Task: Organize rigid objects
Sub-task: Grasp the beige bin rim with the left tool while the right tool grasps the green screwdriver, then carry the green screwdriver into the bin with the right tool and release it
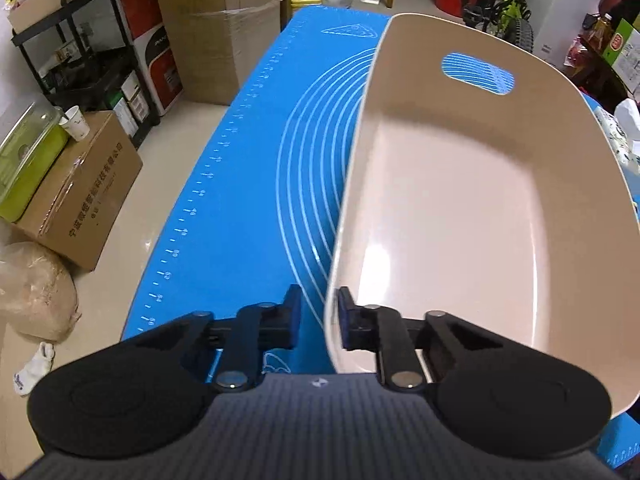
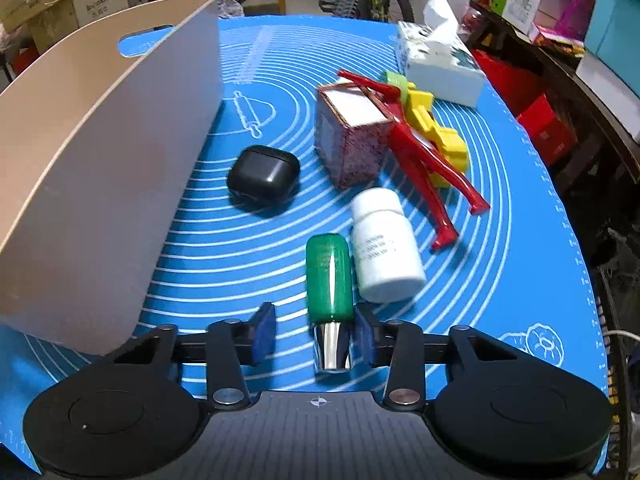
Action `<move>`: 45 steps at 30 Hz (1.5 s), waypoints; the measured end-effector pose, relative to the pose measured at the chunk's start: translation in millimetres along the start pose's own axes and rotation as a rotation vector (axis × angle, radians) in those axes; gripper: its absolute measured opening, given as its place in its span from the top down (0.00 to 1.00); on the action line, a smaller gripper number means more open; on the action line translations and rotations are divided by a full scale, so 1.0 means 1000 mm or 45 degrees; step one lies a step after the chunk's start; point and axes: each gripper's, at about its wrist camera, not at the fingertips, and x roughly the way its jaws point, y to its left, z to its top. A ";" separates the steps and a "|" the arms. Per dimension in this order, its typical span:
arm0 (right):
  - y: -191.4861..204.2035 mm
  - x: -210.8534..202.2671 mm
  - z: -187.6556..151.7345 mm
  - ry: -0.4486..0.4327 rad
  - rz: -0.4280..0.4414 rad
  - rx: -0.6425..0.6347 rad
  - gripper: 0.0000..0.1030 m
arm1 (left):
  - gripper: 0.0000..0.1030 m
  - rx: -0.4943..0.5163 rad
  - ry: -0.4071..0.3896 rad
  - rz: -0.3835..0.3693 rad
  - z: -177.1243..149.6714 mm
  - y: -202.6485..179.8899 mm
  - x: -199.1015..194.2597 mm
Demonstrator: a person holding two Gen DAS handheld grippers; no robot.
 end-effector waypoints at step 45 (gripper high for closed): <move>0.147 -0.033 0.091 -0.127 0.362 -0.497 0.68 | 0.95 -0.003 -0.007 -0.036 0.004 0.003 0.005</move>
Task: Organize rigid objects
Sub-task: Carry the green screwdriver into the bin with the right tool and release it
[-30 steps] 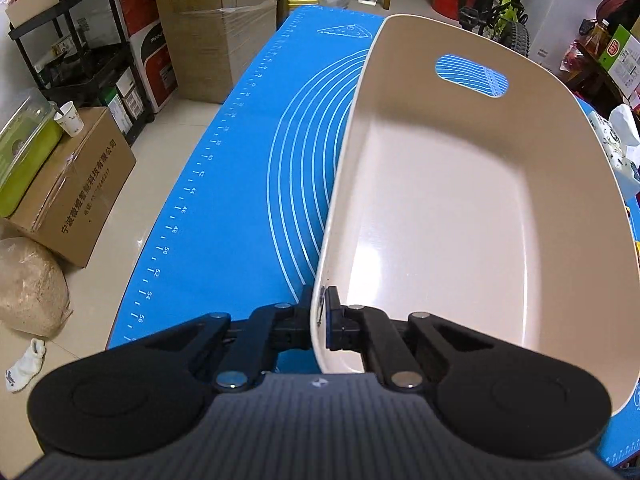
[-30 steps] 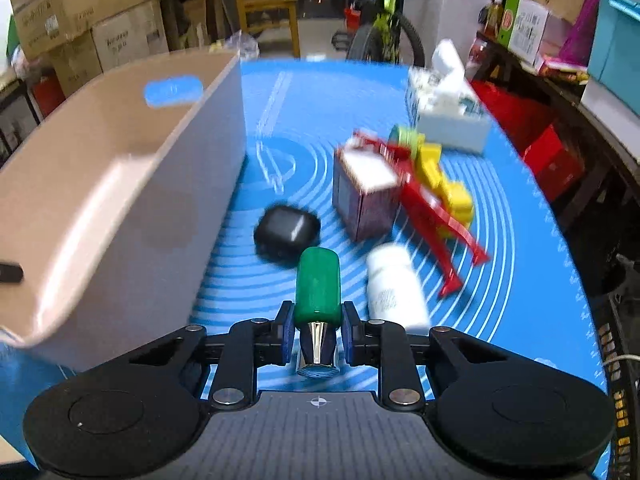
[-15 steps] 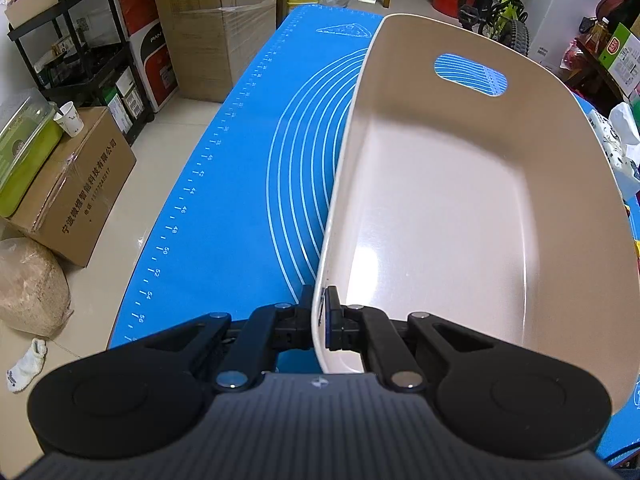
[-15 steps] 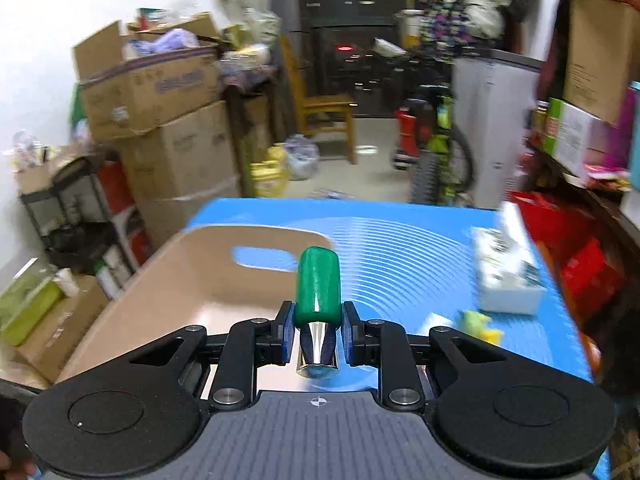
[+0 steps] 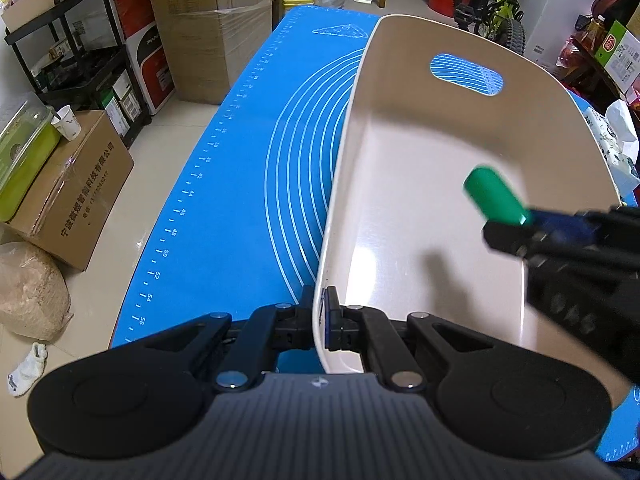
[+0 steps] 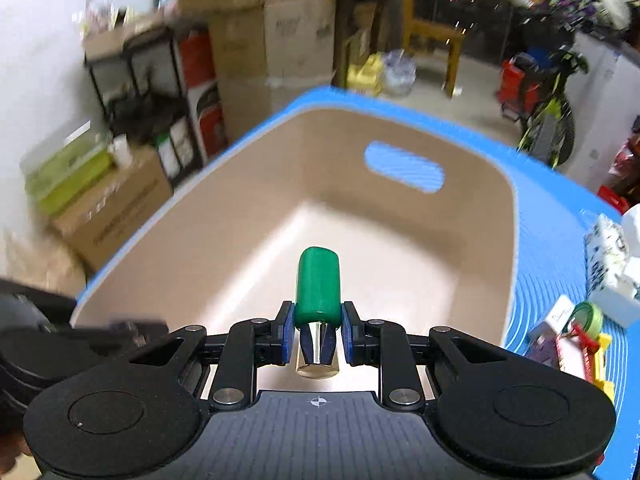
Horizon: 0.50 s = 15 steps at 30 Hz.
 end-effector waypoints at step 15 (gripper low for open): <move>-0.004 0.012 -0.009 0.097 -0.018 0.015 0.44 | 0.94 -0.008 0.000 0.002 0.000 -0.001 -0.001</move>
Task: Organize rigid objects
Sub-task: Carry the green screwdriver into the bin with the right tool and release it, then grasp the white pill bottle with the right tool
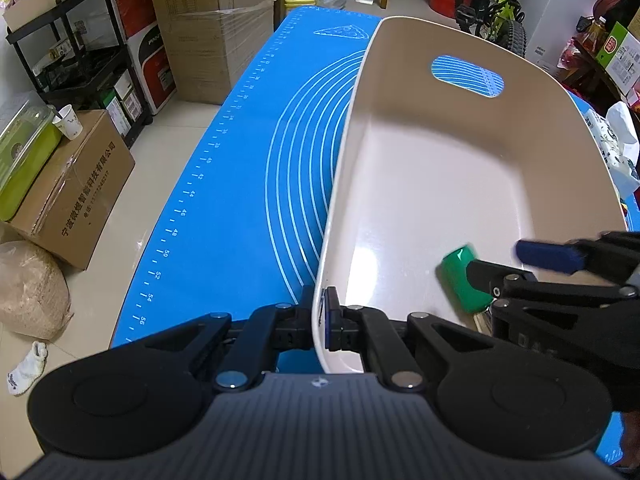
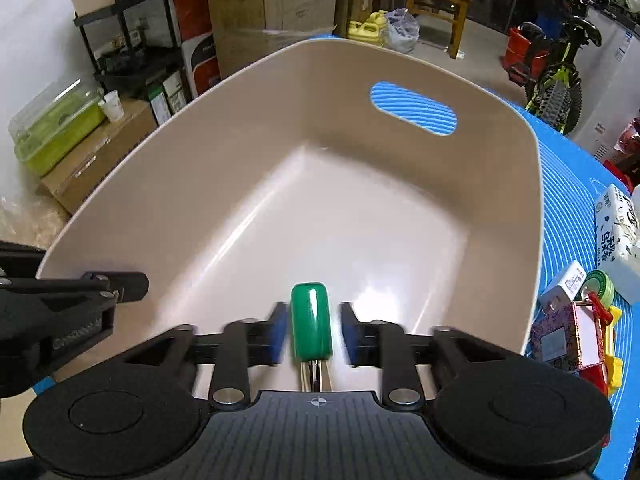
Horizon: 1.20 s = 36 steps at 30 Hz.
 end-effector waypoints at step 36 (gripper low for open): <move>-0.165 -0.007 -0.100 0.172 -0.319 0.482 0.32 | 0.94 -0.014 -0.002 -0.007 0.000 0.000 0.000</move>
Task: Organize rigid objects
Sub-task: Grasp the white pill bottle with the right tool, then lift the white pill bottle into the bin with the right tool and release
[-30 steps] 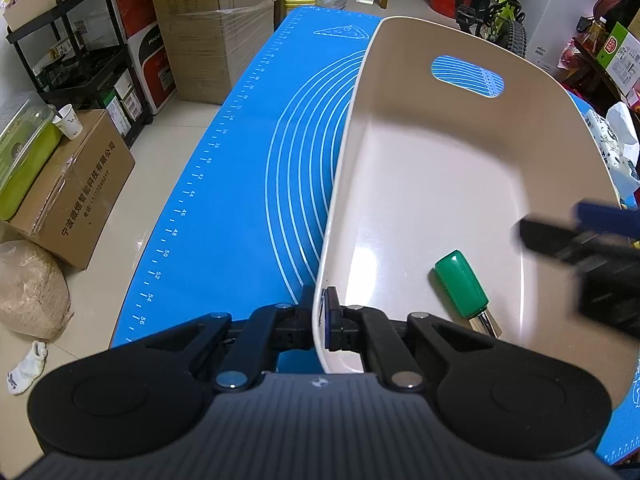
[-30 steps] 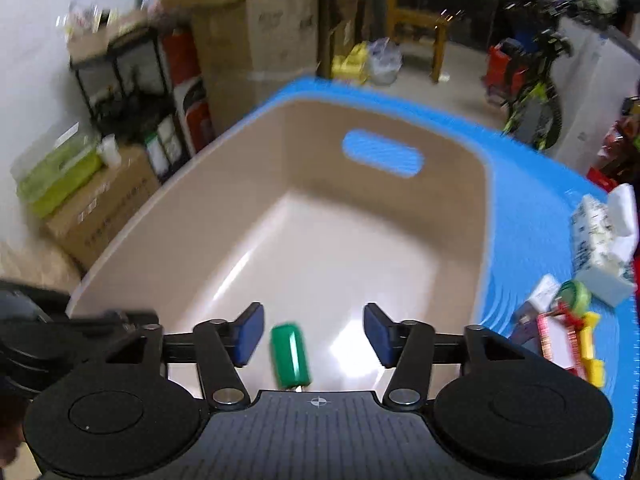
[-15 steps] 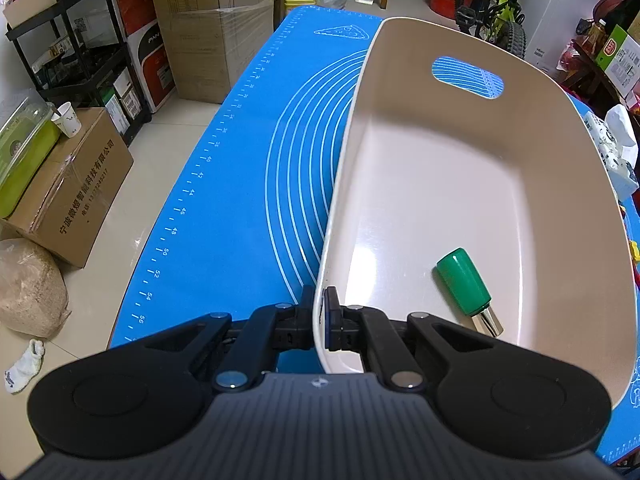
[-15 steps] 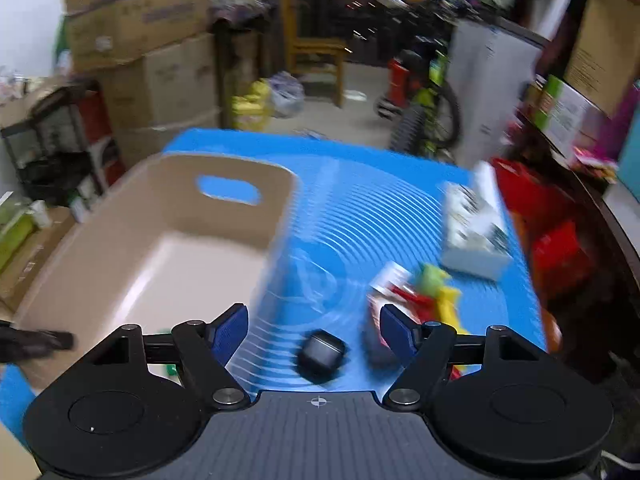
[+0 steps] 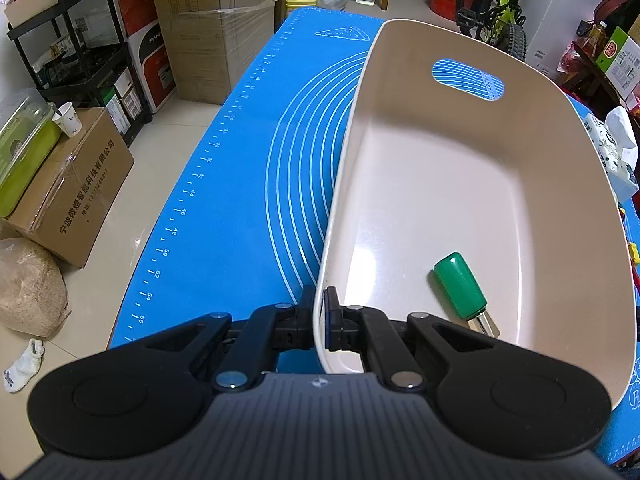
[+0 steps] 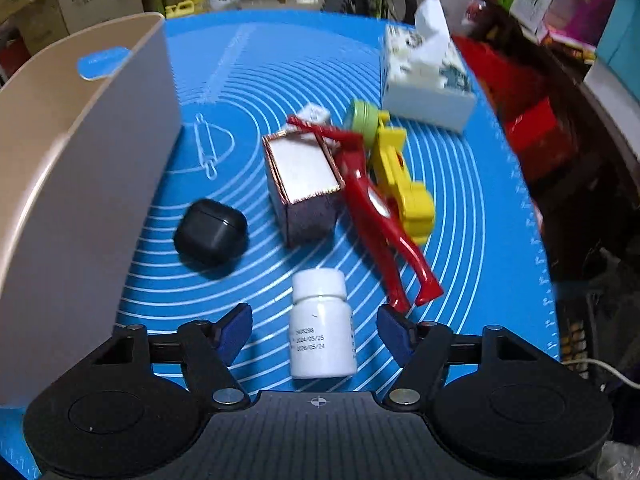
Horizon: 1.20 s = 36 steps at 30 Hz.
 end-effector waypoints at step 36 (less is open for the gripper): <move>0.087 -0.126 0.060 -0.565 0.341 -0.187 0.57 | 0.93 0.010 -0.001 0.032 0.001 -0.004 -0.002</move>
